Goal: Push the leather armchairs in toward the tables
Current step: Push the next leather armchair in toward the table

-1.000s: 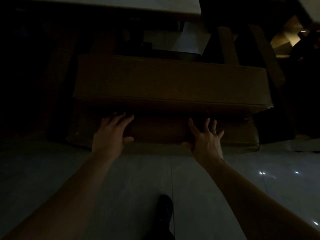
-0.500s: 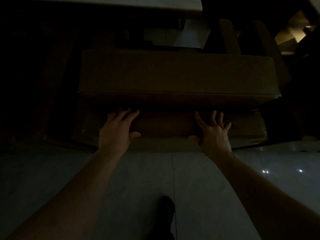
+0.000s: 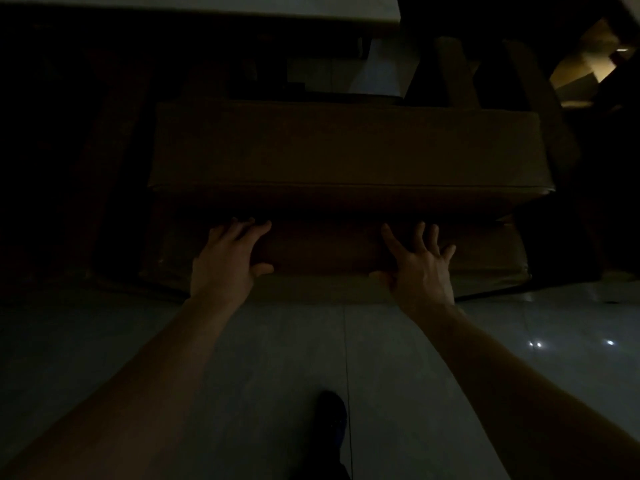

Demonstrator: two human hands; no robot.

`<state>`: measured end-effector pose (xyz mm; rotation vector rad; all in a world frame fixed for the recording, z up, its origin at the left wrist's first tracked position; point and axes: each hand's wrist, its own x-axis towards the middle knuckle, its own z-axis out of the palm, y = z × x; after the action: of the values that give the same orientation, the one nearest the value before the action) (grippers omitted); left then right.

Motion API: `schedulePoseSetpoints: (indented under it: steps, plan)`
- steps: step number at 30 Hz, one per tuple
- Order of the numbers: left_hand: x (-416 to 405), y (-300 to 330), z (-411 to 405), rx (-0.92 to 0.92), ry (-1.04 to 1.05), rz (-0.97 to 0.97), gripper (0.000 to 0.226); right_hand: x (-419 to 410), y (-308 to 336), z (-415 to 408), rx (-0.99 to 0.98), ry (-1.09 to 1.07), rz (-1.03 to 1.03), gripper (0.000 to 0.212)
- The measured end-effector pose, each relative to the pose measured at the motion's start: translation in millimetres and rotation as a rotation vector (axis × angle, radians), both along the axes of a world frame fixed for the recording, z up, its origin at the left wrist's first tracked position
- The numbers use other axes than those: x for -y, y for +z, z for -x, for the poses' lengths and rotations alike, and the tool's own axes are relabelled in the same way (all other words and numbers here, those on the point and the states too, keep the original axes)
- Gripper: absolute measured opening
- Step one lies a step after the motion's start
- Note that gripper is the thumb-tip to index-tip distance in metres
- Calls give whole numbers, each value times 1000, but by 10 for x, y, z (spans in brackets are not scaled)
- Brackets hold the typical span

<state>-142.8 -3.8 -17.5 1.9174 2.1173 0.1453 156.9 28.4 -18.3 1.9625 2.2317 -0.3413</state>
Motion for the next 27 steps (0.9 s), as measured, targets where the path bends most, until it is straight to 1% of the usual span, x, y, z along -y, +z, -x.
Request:
schedulePoseSetpoints:
  steps: [4, 13, 18, 23, 27]
  plan:
    - [22, 17, -33, -46, 2, 10, 73, 17, 17, -19, 3, 12, 1, 85]
    - [97, -9, -91, -57, 15, 12, 72, 78, 72, -72, 36, 34, 18, 81]
    - [248, -56, -100, -13, 2, -1, 71, 206, 58, -121, 66, 45, 18, 79]
    - [214, -25, -102, -5, -15, 27, 72, 220, 42, -117, 90, 35, 16, 80]
    - [217, -29, -72, 28, -22, 8, 74, 231, 21, -103, 92, 29, 7, 80]
